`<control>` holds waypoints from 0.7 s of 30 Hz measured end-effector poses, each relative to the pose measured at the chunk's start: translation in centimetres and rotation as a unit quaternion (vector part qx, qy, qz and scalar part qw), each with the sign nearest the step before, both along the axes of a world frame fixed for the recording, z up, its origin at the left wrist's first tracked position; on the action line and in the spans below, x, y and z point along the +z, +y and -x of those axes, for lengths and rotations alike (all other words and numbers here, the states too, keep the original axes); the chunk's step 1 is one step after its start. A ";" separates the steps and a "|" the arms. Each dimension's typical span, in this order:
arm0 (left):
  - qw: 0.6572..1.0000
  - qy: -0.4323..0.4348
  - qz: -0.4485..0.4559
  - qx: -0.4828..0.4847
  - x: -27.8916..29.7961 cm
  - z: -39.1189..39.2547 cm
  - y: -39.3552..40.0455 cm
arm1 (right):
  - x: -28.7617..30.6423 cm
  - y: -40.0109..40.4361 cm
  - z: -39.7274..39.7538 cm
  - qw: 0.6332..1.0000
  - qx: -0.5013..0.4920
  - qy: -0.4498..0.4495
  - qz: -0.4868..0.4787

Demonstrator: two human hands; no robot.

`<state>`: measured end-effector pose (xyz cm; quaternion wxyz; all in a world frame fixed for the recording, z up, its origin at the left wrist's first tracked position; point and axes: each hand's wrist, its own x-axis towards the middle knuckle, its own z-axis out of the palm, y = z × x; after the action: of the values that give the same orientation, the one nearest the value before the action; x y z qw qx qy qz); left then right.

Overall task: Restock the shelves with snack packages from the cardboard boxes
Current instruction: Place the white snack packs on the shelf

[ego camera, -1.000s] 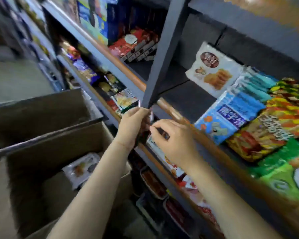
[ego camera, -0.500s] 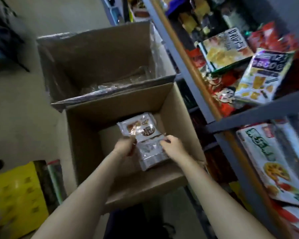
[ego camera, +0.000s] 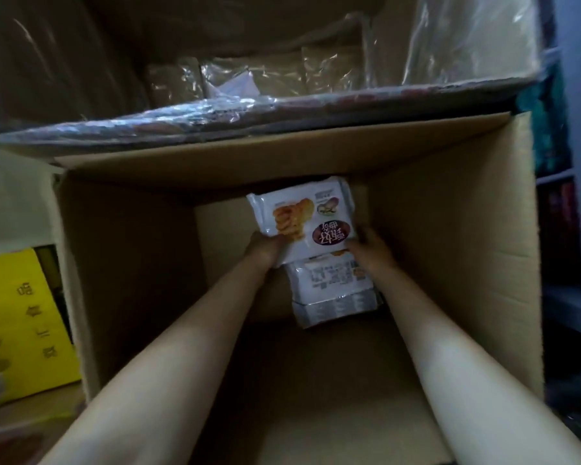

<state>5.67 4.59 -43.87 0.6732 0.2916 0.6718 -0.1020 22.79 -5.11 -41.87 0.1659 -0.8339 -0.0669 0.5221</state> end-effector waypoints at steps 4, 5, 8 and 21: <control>1.000 -0.014 -0.007 0.026 -0.5 0.4 0.5 | 0.5 0.8 -0.2 1.000 0.014 0.009 -0.012; 0.999 -0.014 0.001 0.034 -0.1 0.5 0.6 | 1.1 1.1 -0.2 1.000 0.002 0.008 -0.021; 0.998 -0.008 0.021 0.064 2.1 1.1 0.6 | 3.6 2.1 0.1 0.994 -0.077 0.035 -0.075; 0.970 -0.110 -0.207 -0.060 19.7 2.0 -5.3 | 24.7 -7.9 3.2 0.941 -0.031 -0.100 -0.322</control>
<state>3.63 -0.67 -24.21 0.6607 0.4742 0.5811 0.0319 19.59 -13.02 -17.21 0.4341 -0.7854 -0.2218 0.3814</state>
